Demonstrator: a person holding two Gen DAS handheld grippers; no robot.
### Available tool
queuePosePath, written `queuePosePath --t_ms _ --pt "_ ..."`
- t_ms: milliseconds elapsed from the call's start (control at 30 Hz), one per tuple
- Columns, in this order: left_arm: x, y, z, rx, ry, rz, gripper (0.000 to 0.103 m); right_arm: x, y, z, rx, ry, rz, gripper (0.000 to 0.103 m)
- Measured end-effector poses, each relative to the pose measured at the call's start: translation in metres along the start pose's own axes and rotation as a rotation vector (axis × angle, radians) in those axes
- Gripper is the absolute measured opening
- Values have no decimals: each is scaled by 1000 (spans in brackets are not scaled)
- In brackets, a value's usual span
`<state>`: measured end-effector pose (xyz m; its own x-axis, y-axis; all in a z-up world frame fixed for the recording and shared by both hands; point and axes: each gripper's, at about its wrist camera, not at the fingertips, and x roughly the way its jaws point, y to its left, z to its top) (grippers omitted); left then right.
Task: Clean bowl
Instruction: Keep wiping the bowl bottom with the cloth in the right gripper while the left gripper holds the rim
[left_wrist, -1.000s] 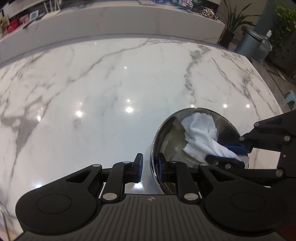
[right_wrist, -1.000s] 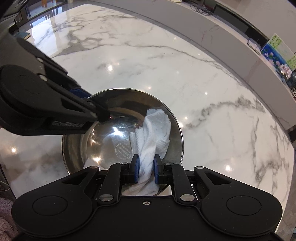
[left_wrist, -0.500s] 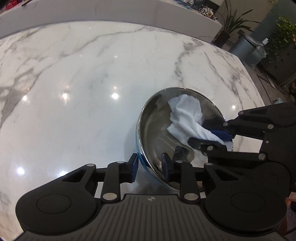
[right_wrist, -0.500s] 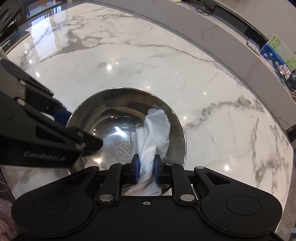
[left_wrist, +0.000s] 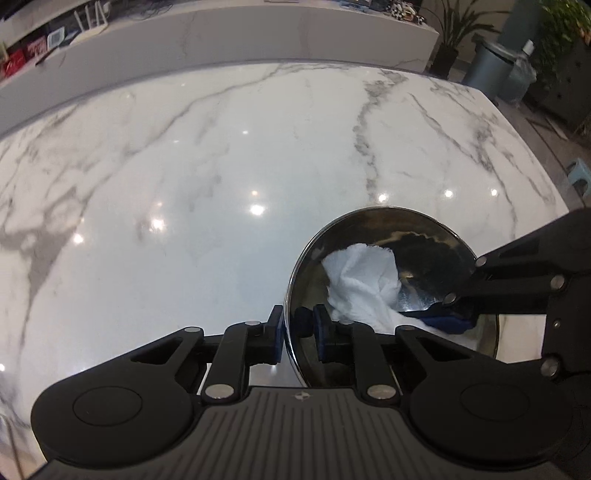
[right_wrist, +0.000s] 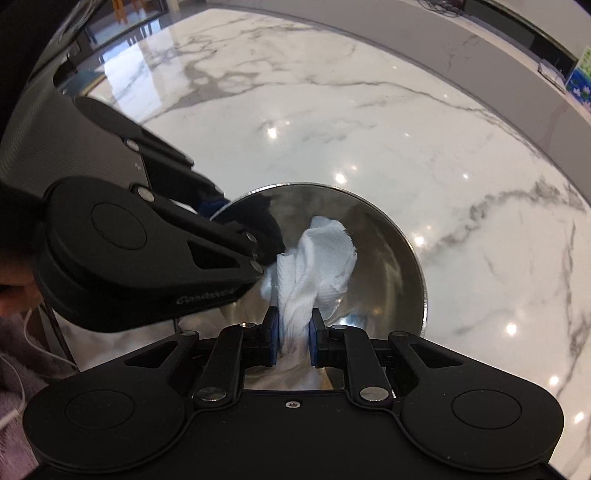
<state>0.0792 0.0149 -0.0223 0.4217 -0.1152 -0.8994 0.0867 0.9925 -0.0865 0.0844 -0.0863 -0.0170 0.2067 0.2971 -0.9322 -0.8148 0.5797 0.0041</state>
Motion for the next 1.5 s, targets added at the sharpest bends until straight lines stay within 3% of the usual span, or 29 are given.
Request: queuePosePath --t_ms 300,467,633,800,1067,1367,1500 --pt "-2 -2 5 42 -3 15 15 -1 4 -3 -102 10 -217 14" --pt "-3 -1 6 10 -12 6 17 1 6 -4 -102 15 -227 14" --pt "-7 5 5 -71 -27 -58 40 0 1 -4 -73 10 -208 14" --pt "-8 4 4 -125 -12 -111 48 1 -2 -5 -52 19 -237 14" --pt "-8 -9 6 -106 12 -104 47 -1 -21 -12 49 25 -282 14" --pt "-3 -19 4 -66 20 -116 22 -4 -20 -17 74 33 -276 14" --pt "-4 -21 9 -34 1 -60 18 -5 -21 -17 91 44 -225 14"
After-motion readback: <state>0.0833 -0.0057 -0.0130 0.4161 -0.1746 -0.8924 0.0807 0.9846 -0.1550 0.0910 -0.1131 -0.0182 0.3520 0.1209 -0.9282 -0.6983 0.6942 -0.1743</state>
